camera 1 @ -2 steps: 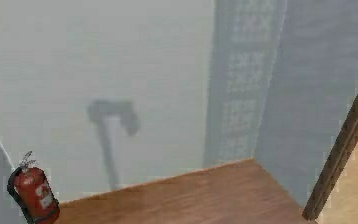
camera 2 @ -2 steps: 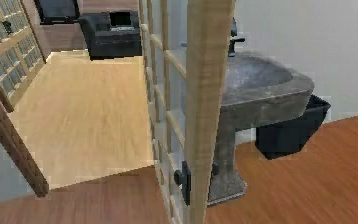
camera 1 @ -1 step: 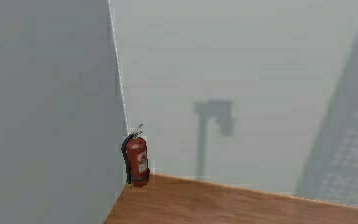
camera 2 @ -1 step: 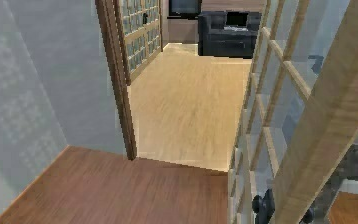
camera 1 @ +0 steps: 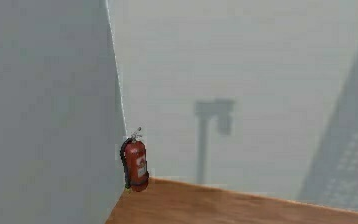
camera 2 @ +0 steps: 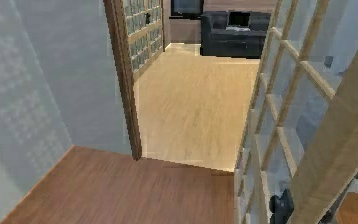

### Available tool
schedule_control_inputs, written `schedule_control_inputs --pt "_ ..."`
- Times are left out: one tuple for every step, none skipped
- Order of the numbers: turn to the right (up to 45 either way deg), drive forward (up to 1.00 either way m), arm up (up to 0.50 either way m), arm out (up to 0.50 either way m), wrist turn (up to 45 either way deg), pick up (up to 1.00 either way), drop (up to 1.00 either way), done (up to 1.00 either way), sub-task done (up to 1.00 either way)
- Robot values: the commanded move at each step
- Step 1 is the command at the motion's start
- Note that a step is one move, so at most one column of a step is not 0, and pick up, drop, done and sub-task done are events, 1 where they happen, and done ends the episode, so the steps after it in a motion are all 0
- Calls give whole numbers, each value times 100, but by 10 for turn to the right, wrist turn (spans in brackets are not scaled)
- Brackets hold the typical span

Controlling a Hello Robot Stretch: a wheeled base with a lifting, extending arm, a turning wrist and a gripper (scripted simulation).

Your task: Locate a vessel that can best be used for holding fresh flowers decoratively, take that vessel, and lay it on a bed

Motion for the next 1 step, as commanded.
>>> schedule_control_inputs --pt "450 0 0 0 0 0 0 0 0"
